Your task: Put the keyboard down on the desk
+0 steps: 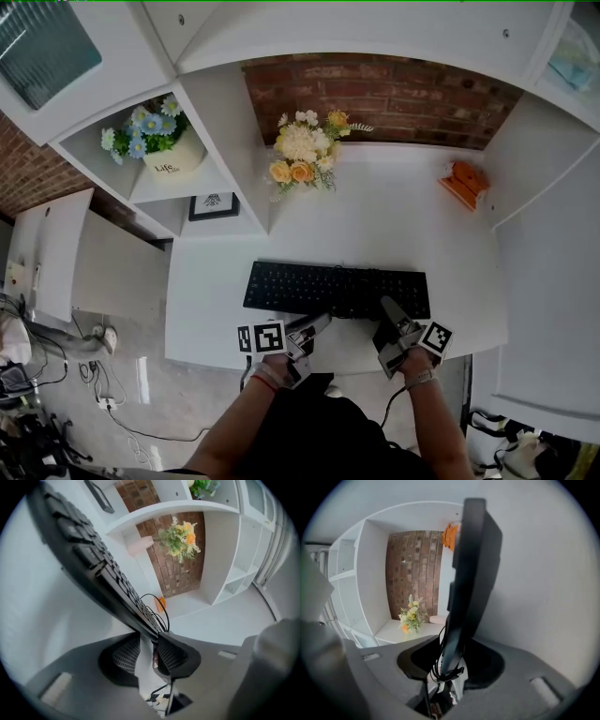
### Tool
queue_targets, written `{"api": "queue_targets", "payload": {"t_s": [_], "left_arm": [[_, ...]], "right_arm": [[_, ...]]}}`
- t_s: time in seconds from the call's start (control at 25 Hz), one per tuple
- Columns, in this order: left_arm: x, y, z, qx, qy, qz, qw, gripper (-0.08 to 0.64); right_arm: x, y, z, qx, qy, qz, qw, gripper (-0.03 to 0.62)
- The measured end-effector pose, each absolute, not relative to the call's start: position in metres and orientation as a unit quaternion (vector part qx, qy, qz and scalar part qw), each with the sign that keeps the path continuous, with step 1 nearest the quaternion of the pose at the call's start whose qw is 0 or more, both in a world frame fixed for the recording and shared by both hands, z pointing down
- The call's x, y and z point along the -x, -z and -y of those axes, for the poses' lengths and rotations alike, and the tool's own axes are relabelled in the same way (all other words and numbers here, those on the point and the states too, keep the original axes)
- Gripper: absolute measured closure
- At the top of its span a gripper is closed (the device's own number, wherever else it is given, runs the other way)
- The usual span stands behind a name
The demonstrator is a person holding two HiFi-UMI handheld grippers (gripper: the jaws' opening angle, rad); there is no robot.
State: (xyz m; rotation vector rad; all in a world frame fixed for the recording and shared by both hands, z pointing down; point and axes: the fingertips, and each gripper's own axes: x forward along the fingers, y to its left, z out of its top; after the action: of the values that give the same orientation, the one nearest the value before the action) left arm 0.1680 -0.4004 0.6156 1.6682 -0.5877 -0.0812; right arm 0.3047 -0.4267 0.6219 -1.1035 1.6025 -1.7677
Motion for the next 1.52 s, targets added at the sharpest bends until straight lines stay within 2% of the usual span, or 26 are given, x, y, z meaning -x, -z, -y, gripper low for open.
{"api": "queue_targets", "payload": {"t_s": [0.2,0.52,0.72,0.76,0.84,0.88,1.08,1.32,1.52], "left_arm": [[-0.162,-0.620,0.410,-0.704,0.058,0.276,0.652,0.447],[-0.161,-0.623,0.422,-0.689,0.071,0.290,0.660,0.462],[-0.161,-0.627,0.420,-0.682,0.061,0.287,0.670,0.462],[-0.161,-0.629,0.420,-0.679,0.058,0.288,0.673,0.464],[-0.161,-0.632,0.418,-0.673,0.051,0.290,0.679,0.467],[-0.161,-0.634,0.417,-0.669,0.046,0.292,0.682,0.469],[-0.160,-0.642,0.412,-0.654,0.022,0.285,0.700,0.477],[-0.158,-0.643,0.401,-0.679,-0.037,0.268,0.682,0.481],[-0.150,-0.640,0.402,-0.691,-0.029,0.278,0.667,0.548]], "right_arm": [[-0.304,-0.620,0.404,0.383,0.649,-0.625,0.203,0.430],[-0.293,-0.622,0.367,0.339,0.637,-0.692,0.023,0.430],[-0.285,-0.622,0.355,0.306,0.615,-0.725,-0.051,0.459],[-0.285,-0.623,0.355,0.309,0.610,-0.727,-0.060,0.489],[-0.286,-0.628,0.355,0.319,0.606,-0.726,-0.067,0.568],[-0.287,-0.630,0.354,0.325,0.605,-0.723,-0.069,0.577],[-0.287,-0.639,0.352,0.340,0.609,-0.713,-0.068,0.595],[-0.289,-0.637,0.351,0.346,0.609,-0.713,-0.044,0.595],[-0.292,-0.633,0.351,0.352,0.600,-0.718,-0.023,0.595]]}}
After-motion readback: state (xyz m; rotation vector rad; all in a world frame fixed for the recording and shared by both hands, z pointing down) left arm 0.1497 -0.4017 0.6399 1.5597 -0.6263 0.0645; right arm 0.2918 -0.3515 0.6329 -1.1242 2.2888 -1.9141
